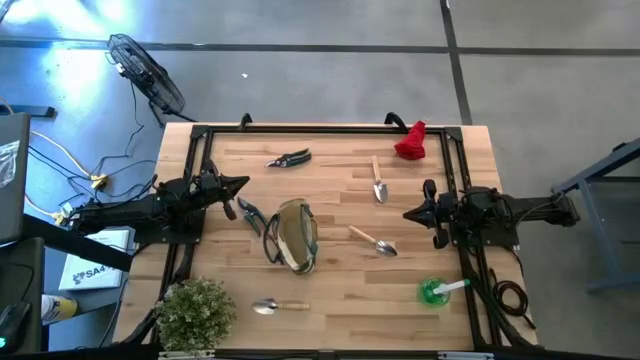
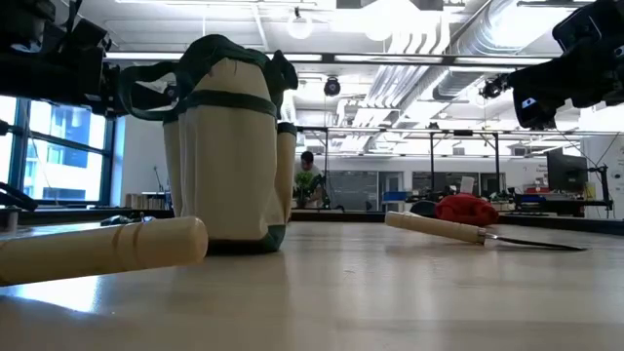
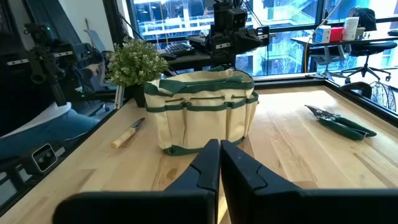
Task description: Pick & Place Garden tools in Gardening bag
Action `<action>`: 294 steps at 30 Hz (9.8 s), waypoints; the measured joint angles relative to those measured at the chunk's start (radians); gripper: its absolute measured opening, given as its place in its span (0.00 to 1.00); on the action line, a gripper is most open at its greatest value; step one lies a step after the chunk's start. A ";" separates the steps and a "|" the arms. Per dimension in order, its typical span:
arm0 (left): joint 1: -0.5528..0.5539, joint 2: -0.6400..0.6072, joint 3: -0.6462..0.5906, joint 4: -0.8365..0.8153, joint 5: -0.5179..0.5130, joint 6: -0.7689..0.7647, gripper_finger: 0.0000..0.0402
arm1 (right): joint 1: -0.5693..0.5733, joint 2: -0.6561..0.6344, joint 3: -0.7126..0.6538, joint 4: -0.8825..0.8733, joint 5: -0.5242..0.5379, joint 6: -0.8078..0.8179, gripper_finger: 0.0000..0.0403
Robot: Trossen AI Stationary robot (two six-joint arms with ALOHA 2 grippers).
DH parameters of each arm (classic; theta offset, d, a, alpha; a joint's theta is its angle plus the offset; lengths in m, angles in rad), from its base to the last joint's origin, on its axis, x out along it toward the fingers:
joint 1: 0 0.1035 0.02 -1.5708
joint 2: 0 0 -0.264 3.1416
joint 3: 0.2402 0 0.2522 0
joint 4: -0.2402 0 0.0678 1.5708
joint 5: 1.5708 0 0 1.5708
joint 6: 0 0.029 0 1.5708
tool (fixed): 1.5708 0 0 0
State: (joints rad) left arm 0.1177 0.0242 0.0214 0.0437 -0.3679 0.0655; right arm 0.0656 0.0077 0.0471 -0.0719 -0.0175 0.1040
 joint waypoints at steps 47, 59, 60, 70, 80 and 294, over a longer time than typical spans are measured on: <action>0.000 0.000 0.000 0.000 0.000 0.000 0.00 | 0.000 0.000 0.000 0.000 0.000 0.000 0.01; 0.000 0.000 0.000 0.000 0.000 0.000 0.00 | 0.000 0.000 0.000 0.000 0.000 0.000 0.01; 0.000 0.000 0.000 0.000 0.000 0.000 0.00 | 0.000 0.000 0.000 0.000 0.000 0.000 0.01; 0.000 0.000 0.000 0.011 0.000 0.001 0.00 | 0.000 0.000 0.000 0.003 0.000 -0.027 0.01; 0.000 -0.001 0.000 0.002 -0.006 0.001 0.00 | 0.000 0.000 0.000 0.071 -0.002 -0.082 0.01; 0.000 -0.001 0.000 -0.016 0.064 -0.272 0.54 | -0.304 1.232 0.849 0.189 -0.453 -0.153 0.01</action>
State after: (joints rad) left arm 0.1177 0.0235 0.0213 0.0280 -0.3038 -0.2070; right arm -0.2384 1.2395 0.8963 0.1170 -0.4705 -0.0492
